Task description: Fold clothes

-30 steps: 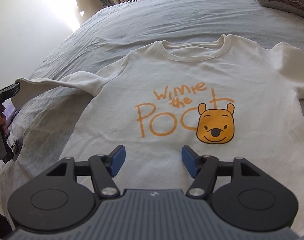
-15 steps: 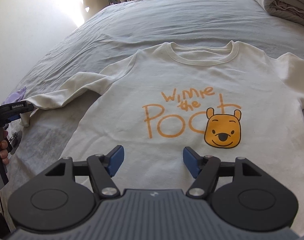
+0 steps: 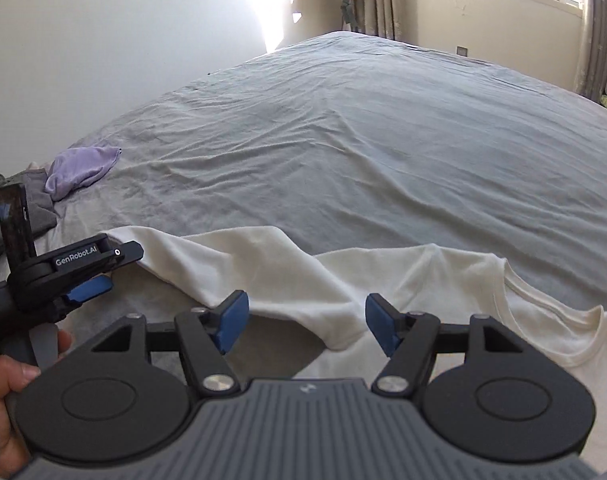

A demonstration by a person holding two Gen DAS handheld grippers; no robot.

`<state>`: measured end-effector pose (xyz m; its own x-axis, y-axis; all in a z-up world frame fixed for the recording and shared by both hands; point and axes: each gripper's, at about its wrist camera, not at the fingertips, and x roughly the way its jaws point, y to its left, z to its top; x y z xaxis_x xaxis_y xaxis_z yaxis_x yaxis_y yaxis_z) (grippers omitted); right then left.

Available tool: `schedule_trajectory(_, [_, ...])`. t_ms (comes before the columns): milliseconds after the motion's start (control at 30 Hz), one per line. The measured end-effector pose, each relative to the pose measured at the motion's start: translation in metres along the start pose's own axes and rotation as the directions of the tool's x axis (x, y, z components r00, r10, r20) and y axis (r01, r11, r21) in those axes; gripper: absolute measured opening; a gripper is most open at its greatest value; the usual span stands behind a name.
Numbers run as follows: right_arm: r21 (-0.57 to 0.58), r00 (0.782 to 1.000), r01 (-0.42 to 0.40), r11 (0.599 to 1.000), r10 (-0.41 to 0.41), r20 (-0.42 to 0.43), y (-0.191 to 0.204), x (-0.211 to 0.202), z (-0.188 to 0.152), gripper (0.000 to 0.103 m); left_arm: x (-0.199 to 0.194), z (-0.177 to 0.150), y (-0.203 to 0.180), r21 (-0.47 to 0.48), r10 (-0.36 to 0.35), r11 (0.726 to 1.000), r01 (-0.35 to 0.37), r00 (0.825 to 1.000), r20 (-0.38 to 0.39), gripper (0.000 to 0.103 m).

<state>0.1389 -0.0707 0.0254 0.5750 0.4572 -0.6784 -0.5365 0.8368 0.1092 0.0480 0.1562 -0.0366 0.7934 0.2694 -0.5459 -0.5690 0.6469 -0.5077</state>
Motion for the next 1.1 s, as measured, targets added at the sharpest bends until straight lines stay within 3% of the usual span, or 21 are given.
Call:
schedule_trajectory(133, [-0.052,0.998,-0.050,0.997,0.048,-0.030,0.015,0.038,0.026,0.069,0.007,0.012,-0.002,-0.078,-0.004,0.997,0.005,1.000,0.011,0.067])
schedule_trajectory(267, [-0.103,0.992,-0.119,0.988,0.114,-0.056,0.024,0.071,0.044,0.069,0.025,0.021,0.001,-0.131,0.049,0.990,-0.047,0.999,0.009,0.063])
schedule_trajectory(367, [-0.140,0.987,-0.151,0.979,0.141,-0.082,0.030,0.092,0.050,0.069,0.037,0.025,0.009,-0.142,0.090,0.986,-0.091,0.996,-0.015,0.040])
schedule_trajectory(433, [-0.156,0.984,-0.161,0.975,0.147,-0.100,0.032,0.102,0.048,0.069,0.036,0.024,0.006,-0.076,0.072,0.995,-0.070,0.997,0.017,0.032])
schedule_trajectory(500, [-0.172,0.981,-0.171,0.970,0.152,-0.118,0.035,0.111,0.046,0.068,0.034,0.024,0.000,0.006,0.042,0.999,-0.042,0.998,0.056,0.014])
schedule_trajectory(533, [-0.180,0.980,-0.177,0.968,0.155,-0.127,0.036,0.116,0.045,0.066,0.033,0.023,-0.003,0.047,0.026,0.998,-0.029,0.997,0.074,0.010])
schedule_trajectory(567, [-0.188,0.978,-0.182,0.965,0.158,-0.136,0.037,0.121,0.045,0.058,0.031,0.023,-0.006,0.088,0.009,0.996,-0.017,0.996,0.092,0.006])
schedule_trajectory(600, [-0.195,0.976,-0.187,0.963,0.160,-0.145,0.038,0.126,0.044,0.040,0.030,0.023,-0.009,0.130,-0.009,0.992,-0.005,0.994,0.109,0.006])
schedule_trajectory(667, [-0.211,0.973,-0.198,0.957,0.165,-0.163,0.041,0.135,0.042,0.019,0.028,0.022,-0.014,0.213,-0.046,0.977,0.015,0.989,0.141,0.005])
schedule_trajectory(733, [-0.221,0.970,-0.207,0.953,0.170,-0.175,0.042,0.144,0.040,0.014,0.025,0.021,-0.020,0.295,-0.086,0.955,0.033,0.982,0.170,0.004])
schedule_trajectory(833, [-0.171,0.977,-0.204,0.964,0.190,-0.096,0.034,0.137,0.037,0.011,0.021,0.021,-0.030,0.419,-0.115,0.908,0.006,0.965,0.236,0.004])
schedule_trajectory(933, [-0.105,0.984,-0.176,0.979,0.177,-0.005,0.029,0.134,0.039,0.011,0.038,0.022,-0.032,0.471,0.018,0.874,-0.119,0.977,0.213,0.012])
schedule_trajectory(1033, [-0.100,0.990,-0.142,0.985,0.141,-0.013,0.032,0.142,0.037,0.011,0.060,0.024,-0.023,0.471,0.160,0.860,-0.194,0.981,0.111,0.018])
schedule_trajectory(1100, [-0.116,0.992,-0.124,0.986,0.120,-0.037,0.037,0.148,0.034,0.012,0.062,0.024,-0.020,0.463,0.202,0.856,-0.231,0.973,0.112,0.026])
